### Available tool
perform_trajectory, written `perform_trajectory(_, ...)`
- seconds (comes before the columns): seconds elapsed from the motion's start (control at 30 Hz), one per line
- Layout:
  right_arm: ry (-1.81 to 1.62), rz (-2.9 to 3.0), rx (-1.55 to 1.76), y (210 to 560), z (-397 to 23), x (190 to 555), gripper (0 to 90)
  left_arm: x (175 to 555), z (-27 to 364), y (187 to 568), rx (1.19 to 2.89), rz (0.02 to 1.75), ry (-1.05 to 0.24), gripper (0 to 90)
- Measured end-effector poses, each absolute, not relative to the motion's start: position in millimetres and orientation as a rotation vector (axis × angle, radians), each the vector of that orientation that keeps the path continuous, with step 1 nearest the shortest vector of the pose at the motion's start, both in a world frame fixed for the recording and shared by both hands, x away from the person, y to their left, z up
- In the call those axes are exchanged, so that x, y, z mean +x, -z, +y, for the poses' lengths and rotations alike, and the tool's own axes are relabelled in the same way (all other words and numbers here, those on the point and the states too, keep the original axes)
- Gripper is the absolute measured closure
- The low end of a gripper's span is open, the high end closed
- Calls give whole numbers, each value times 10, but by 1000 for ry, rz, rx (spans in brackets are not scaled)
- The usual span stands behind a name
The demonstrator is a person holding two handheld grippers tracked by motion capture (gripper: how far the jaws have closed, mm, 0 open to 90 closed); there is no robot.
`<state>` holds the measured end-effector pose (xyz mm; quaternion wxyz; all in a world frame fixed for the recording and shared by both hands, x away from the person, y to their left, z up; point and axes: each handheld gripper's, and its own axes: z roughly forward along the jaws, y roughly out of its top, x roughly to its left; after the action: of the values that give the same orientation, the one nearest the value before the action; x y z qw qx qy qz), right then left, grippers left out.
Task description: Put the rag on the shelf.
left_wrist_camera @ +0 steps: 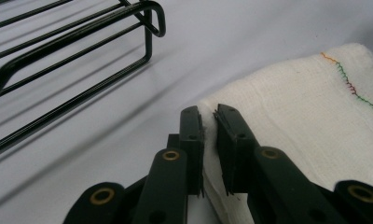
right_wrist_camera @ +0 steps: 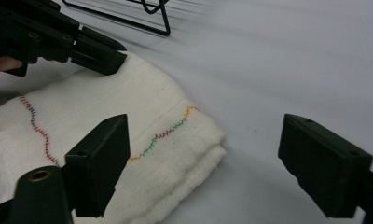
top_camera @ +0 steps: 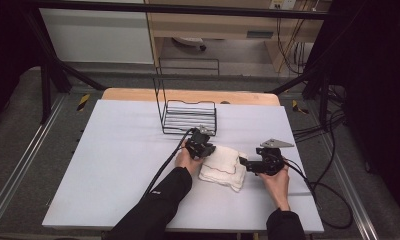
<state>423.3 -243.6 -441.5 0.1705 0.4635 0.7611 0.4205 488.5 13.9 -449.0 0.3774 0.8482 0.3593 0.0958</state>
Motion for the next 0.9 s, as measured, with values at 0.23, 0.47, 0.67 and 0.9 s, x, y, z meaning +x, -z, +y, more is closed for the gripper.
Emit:
perform_trajectory(0.23,-1157,2178,1336,4482,-2415,4369,357,4880,142,4501,2158,910,-247,800)
perform_trajectory(0.47,-1154,2194,1355,4527,-2452,4383,503,4884,144,4501,2160,906,-245,801)
perform_trajectory(0.67,-1165,2216,1372,4551,-2437,4403,571,4879,139,4500,2162,902,-253,801)
perform_trajectory(0.9,-1188,2227,1410,4573,-2416,4399,650,4878,142,4501,2167,895,-256,802)
